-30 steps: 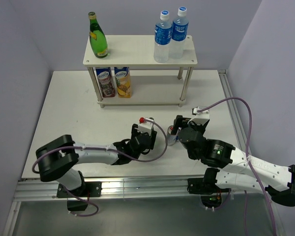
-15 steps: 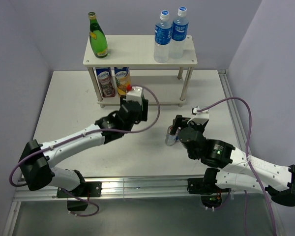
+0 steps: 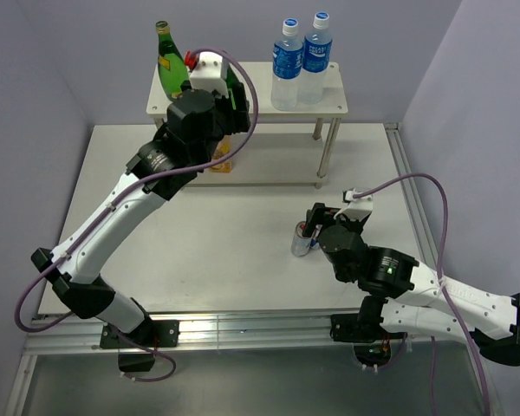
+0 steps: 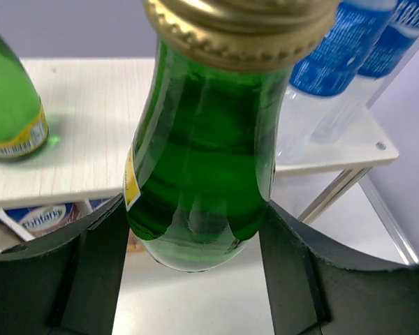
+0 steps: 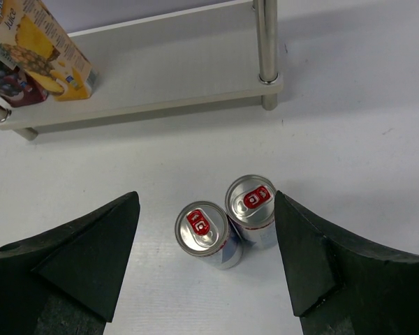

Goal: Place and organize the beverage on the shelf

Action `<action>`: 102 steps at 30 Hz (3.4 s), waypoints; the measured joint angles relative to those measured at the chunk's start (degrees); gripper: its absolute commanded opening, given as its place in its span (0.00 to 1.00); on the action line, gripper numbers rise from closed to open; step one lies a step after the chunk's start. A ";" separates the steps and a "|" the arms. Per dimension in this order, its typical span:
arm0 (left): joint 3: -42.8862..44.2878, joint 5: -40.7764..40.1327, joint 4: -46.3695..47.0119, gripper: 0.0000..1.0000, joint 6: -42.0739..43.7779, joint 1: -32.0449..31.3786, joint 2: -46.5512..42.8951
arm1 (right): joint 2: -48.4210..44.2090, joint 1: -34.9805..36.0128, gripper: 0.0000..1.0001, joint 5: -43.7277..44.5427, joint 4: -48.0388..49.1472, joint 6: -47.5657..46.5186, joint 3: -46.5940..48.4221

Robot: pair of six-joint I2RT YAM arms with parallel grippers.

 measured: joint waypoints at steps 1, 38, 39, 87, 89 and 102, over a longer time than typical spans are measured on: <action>2.23 0.22 -0.66 0.00 0.33 0.33 0.94 | -0.15 0.00 0.84 0.02 0.02 0.02 -0.20; 17.03 3.82 -0.81 0.01 2.32 15.45 19.15 | -0.55 -0.11 0.85 0.50 -0.02 0.22 -1.70; 16.74 3.82 -0.22 0.03 2.27 15.52 19.15 | -0.52 -0.11 0.85 0.50 -0.02 0.22 -1.70; -5.20 0.76 1.49 0.99 -1.62 9.38 4.35 | -3.52 -0.11 0.83 0.46 -5.25 6.62 -2.49; -7.96 0.13 0.90 0.99 -1.99 8.66 0.83 | -3.52 -0.11 0.83 0.37 -5.29 6.67 -2.47; -53.70 4.20 10.54 0.99 -13.20 -3.69 -31.71 | -3.85 -0.11 0.86 -0.50 -8.44 10.93 -3.17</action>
